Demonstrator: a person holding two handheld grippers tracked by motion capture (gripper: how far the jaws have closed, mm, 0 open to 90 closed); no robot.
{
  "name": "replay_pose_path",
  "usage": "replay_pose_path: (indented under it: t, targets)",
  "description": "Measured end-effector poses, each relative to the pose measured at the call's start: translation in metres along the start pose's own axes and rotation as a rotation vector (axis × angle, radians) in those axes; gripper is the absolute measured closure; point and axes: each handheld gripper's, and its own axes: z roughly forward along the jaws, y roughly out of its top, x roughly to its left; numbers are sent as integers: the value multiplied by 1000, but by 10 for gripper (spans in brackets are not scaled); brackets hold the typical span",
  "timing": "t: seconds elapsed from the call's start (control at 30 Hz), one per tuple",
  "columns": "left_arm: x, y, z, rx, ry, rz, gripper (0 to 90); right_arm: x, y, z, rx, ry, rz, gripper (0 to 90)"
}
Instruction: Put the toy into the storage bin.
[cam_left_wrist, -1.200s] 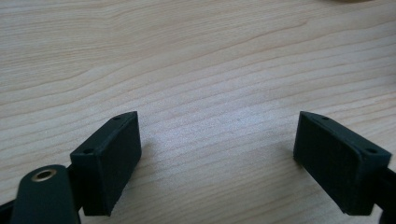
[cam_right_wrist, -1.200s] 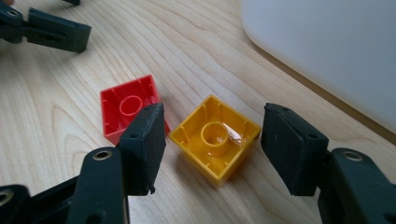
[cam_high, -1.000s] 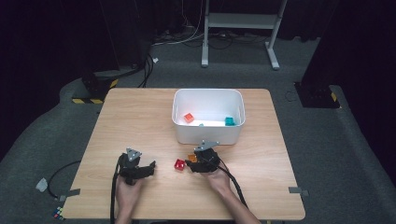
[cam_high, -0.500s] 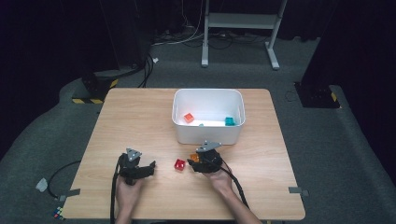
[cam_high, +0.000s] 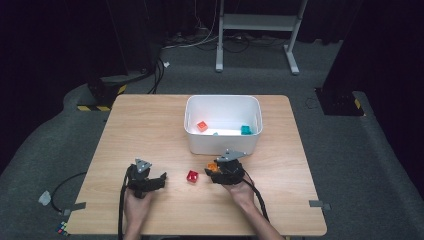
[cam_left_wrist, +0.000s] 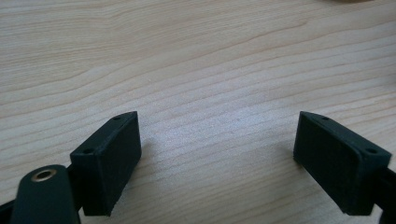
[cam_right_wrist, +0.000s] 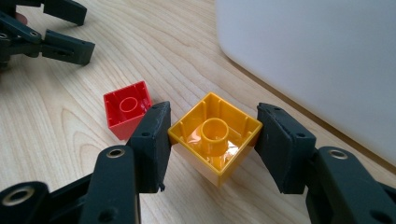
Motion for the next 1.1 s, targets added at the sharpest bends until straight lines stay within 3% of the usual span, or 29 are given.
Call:
replay_pose_path:
  t: [1.1]
  targets:
    - [0,0,0,0,-1,2,151,-19,7,-49,-55,-6,23,464]
